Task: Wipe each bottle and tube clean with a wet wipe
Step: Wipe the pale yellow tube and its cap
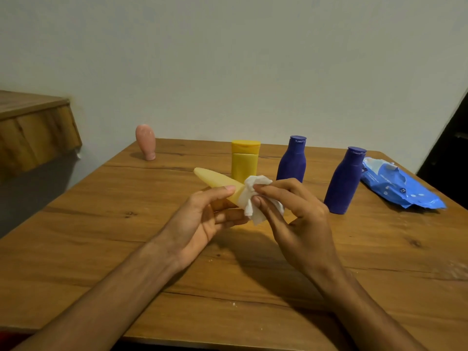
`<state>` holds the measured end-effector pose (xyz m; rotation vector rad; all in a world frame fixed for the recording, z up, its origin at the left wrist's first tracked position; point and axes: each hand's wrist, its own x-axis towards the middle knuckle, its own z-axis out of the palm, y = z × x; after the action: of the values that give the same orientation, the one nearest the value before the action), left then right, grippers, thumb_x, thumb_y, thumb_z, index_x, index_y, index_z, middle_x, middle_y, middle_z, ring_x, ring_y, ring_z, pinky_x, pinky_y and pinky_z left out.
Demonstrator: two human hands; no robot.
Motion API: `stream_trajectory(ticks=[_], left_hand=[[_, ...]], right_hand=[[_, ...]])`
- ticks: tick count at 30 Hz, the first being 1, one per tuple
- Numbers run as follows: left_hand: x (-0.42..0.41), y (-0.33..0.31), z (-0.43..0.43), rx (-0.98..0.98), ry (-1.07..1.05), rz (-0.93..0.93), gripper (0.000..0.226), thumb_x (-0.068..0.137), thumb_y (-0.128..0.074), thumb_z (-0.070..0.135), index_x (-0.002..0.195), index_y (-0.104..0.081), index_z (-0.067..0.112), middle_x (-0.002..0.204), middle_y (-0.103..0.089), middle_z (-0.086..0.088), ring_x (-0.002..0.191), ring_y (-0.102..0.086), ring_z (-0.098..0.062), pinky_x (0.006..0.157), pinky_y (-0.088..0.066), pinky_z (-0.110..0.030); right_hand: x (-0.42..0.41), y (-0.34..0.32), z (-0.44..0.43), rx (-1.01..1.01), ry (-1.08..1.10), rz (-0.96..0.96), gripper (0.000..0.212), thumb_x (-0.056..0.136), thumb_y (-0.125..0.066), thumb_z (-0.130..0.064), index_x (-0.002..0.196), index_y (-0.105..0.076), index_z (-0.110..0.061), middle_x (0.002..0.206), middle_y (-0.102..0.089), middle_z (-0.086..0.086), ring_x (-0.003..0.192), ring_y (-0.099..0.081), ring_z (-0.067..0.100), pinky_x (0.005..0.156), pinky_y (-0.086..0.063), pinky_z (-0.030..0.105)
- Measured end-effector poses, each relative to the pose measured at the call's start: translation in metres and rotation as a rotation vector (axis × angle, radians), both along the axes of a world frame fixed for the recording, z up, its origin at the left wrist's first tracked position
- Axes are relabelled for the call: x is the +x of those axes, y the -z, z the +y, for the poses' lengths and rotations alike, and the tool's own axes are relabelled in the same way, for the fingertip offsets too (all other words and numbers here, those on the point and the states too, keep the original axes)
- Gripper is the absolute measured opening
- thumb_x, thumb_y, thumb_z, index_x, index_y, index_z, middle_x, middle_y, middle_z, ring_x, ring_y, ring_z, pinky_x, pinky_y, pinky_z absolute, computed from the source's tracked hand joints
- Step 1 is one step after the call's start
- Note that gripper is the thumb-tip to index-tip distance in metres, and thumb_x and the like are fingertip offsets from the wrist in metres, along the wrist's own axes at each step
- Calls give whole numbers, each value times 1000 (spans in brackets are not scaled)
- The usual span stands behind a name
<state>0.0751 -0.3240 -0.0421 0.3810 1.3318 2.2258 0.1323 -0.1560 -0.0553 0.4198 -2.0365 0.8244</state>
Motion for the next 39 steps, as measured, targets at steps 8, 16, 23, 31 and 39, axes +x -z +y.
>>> stream_trajectory(ticks=[8,16,23,31,39], left_hand=[[2,2,2,-223,-138,157,56,69,-70,37,116,-63,7,84,-74,-5,72,-70,-14,71,-54,-28],[-9,-3,-10,-367,-142,314,47,66,-77,30,109,-66,12,89,-76,-5,77,-71,-18,70,-55,-23],[-42,-8,-34,-536,-85,246,55,73,-78,20,123,-56,13,117,-63,-14,110,-60,-32,92,-52,-46],[-88,-8,-45,-688,-129,433,78,82,-76,18,147,-33,16,128,-56,-7,113,-57,-22,96,-51,-42],[-100,12,-48,-513,-106,299,65,84,-73,7,142,-44,13,127,-58,-11,111,-64,-31,87,-58,-48]], right_hand=[[3,3,-2,194,19,15,25,87,-60,-23,106,-68,-9,103,-61,4,95,-57,9,74,-52,20],[2,2,-2,43,66,-67,22,84,-64,-23,103,-69,-13,102,-64,-1,93,-59,5,75,-53,20],[-6,-5,-17,116,31,-233,18,85,-68,-19,102,-71,-18,99,-64,-10,93,-56,-1,79,-47,10],[-47,-21,-42,72,67,-483,21,88,-64,-20,108,-69,-14,107,-67,-4,91,-56,1,81,-53,21],[-77,-3,-57,-98,122,-697,17,90,-62,-24,104,-69,-16,107,-68,-2,82,-58,1,56,-46,12]])
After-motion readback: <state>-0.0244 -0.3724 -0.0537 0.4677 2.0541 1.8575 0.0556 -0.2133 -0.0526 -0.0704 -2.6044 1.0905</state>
